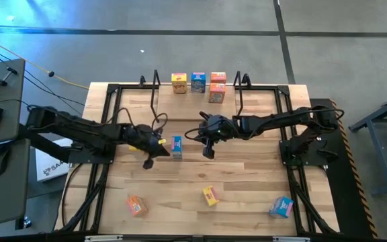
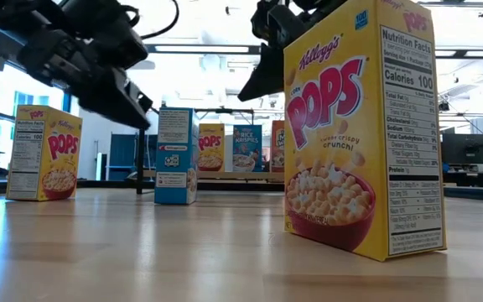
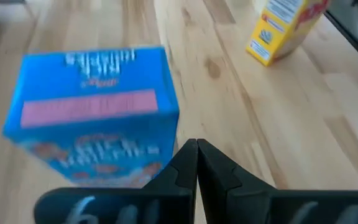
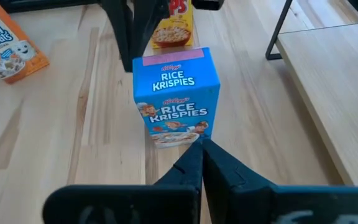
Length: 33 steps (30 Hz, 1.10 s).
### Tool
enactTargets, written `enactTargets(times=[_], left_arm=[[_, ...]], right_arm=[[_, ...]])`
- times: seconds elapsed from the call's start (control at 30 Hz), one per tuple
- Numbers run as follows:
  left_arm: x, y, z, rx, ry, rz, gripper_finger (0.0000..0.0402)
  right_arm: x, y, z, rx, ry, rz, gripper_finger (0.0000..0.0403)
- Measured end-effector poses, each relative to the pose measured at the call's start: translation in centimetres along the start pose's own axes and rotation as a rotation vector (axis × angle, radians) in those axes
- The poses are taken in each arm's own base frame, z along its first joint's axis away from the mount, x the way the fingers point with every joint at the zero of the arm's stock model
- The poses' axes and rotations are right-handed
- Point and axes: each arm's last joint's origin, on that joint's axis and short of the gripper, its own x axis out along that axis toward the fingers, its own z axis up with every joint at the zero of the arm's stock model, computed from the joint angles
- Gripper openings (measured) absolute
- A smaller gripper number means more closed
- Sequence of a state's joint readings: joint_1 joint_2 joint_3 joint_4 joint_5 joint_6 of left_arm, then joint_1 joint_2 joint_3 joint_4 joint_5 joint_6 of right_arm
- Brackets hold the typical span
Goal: Stack cereal on shelf
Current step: Put the top blue cereal box on the shelf aligned with the other blue cereal box
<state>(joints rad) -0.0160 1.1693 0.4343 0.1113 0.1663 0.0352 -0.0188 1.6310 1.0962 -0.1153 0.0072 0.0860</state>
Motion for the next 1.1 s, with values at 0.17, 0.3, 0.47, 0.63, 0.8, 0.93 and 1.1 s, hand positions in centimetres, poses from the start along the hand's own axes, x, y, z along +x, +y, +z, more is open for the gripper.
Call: enactTargets(times=[0.17,0.3,0.47,0.63,0.8,0.93,1.1], left_arm=[[1.3,0.1,1.5,0.013,0.001,0.080,0.0000],[2.2,0.4,2.4,0.013,-0.026,0.094,0.0000],[3.2,1.3,3.1,-0.018,-0.087,0.137,0.0000],[4.1,2.1,3.6,-0.036,-0.142,0.169,0.0000],[4.5,2.4,4.6,0.008,-0.193,0.118,0.0000],[2.2,1.8,6.1,0.041,-0.270,0.082,0.0000],[-2.7,1.2,6.9,0.076,-0.401,0.090,0.0000]], right_arm=[[0.0,0.1,0.0,0.002,0.000,0.002,0.0000],[0.0,0.4,-0.1,0.028,0.004,0.007,0.0000],[0.0,0.6,-0.3,0.091,0.023,-0.014,0.0003],[0.0,0.7,-0.8,0.141,0.065,-0.055,0.0051],[0.0,0.7,-0.7,0.190,0.055,-0.055,0.0153],[0.0,1.1,0.0,0.205,-0.028,-0.061,0.0250],[0.6,1.5,0.6,0.204,-0.127,-0.118,0.0312]])
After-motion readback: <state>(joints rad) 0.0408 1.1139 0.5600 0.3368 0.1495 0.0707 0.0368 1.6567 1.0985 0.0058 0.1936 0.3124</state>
